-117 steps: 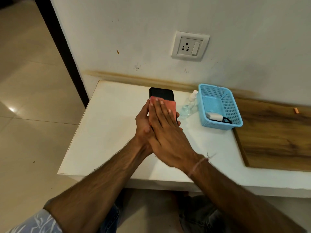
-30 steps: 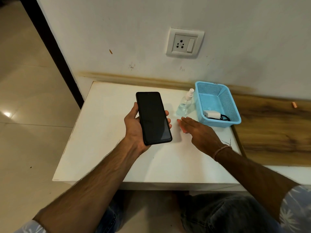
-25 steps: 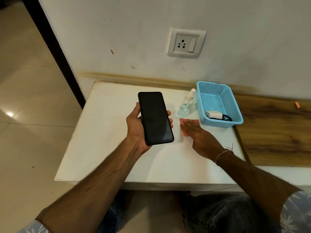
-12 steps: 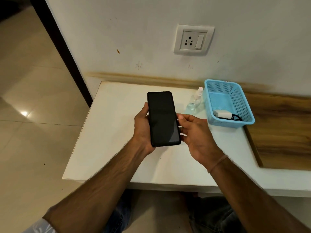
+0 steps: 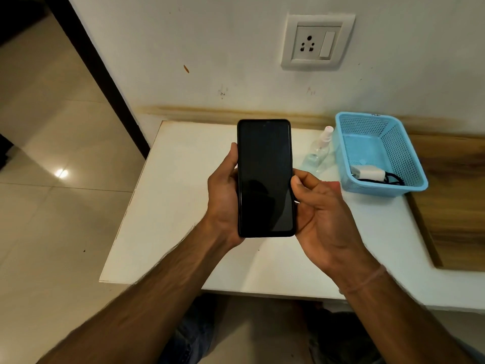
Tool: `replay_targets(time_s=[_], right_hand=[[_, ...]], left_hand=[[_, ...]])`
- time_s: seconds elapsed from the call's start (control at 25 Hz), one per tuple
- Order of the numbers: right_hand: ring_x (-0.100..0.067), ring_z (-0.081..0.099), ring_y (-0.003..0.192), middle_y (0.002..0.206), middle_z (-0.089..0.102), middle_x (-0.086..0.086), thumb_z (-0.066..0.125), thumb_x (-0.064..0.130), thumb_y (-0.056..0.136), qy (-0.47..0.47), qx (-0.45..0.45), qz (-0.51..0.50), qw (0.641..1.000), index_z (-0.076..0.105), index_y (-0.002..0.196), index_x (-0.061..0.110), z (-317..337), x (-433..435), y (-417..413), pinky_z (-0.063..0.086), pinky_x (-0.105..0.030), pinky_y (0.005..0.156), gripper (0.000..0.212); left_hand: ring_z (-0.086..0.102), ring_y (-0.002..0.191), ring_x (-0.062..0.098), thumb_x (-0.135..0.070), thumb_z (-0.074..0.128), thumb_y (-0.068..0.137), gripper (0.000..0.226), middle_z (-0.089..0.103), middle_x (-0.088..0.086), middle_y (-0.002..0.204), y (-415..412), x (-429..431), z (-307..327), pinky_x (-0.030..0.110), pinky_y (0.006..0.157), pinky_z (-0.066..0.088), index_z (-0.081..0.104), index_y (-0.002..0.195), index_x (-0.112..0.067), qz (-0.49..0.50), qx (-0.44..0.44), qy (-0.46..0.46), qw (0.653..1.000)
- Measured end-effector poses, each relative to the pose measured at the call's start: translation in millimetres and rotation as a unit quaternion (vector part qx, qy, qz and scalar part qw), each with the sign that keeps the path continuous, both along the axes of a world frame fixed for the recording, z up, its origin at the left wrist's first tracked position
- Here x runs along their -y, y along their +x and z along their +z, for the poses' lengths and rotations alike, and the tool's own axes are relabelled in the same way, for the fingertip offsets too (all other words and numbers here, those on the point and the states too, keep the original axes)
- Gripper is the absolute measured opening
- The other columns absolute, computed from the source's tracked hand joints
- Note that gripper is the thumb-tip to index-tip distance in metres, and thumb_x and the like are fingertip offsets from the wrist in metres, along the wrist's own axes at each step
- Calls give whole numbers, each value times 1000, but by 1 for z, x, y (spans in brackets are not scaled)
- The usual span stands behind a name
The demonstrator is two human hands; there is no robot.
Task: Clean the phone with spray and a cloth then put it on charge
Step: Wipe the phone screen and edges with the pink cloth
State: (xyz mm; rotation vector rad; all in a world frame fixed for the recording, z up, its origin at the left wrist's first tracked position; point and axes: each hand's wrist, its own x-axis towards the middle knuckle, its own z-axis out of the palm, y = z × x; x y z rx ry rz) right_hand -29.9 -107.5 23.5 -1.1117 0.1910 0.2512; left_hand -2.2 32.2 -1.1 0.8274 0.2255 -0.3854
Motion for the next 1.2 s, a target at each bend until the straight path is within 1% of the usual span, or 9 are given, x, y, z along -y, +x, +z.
replay_targets(time_s=[0.12, 0.28, 0.44, 0.56, 0.68, 0.84, 1.0, 1.08, 1.2], right_hand=[[-27, 67, 104, 115, 68, -8, 43, 17, 99, -2, 14, 16, 1000, 60, 121, 11, 3, 3, -1, 57, -40, 80, 28], [-26, 66, 107, 114, 69, -4, 41, 16, 100, -5, 15, 31, 999, 61, 118, 13, 6, 8, 0, 55, -40, 84, 27], [-24, 66, 108, 116, 69, -6, 44, 17, 95, 20, 31, 47, 998, 61, 116, 13, 9, 13, -2, 55, -35, 83, 27], [-25, 67, 105, 116, 69, -9, 51, 15, 93, 49, 40, 62, 996, 61, 118, 9, 10, 15, -3, 55, -35, 82, 27], [-25, 68, 100, 113, 69, -10, 49, 18, 90, 62, 43, 73, 994, 62, 117, 9, 9, 16, -4, 55, -35, 80, 31], [-23, 70, 97, 108, 71, -8, 49, 17, 89, 80, 46, 69, 993, 66, 111, 12, 8, 15, -4, 55, -32, 77, 29], [-24, 68, 100, 112, 69, -9, 49, 19, 88, 58, 44, 65, 995, 61, 117, 8, 5, 14, -4, 53, -38, 83, 33], [-24, 68, 101, 112, 69, -8, 50, 19, 87, 54, 47, 64, 995, 63, 113, 10, 4, 13, -3, 54, -37, 84, 30], [-22, 69, 100, 110, 70, -7, 51, 20, 87, 51, 45, 56, 996, 64, 110, 13, 1, 12, -2, 55, -35, 82, 27]], left_hand=[[73, 93, 28, -65, 44, 91, 62, 76, 12, 106, -3, 0, 7, 39, 80, 60, 79, 106, -16, 13, 14, 13, 1000], [70, 103, 35, -67, 48, 88, 66, 72, 17, 119, -5, 3, 16, 44, 83, 59, 72, 120, -15, 45, 5, 50, 998], [75, 81, 27, -65, 52, 78, 57, 76, 9, 92, -7, 5, 20, 37, 67, 60, 80, 97, -20, 57, 16, 62, 996], [74, 83, 29, -64, 51, 82, 60, 75, 12, 94, -8, 5, 21, 38, 69, 60, 77, 105, -16, 61, 17, 50, 997], [73, 85, 29, -64, 52, 81, 62, 73, 12, 95, -9, 3, 23, 40, 72, 60, 75, 110, -14, 70, 24, 52, 996], [68, 97, 34, -63, 51, 84, 68, 67, 18, 108, -9, 3, 25, 45, 86, 57, 70, 121, -9, 68, 18, 61, 996], [72, 86, 28, -62, 51, 85, 58, 72, 12, 94, -9, 2, 23, 39, 73, 60, 76, 106, -15, 83, 23, 69, 994], [72, 85, 28, -62, 51, 85, 58, 72, 11, 93, -9, 2, 23, 38, 72, 59, 75, 107, -15, 81, 24, 70, 994], [74, 79, 25, -62, 53, 80, 54, 73, 8, 87, -8, 1, 21, 36, 66, 59, 78, 98, -17, 82, 32, 67, 994]])
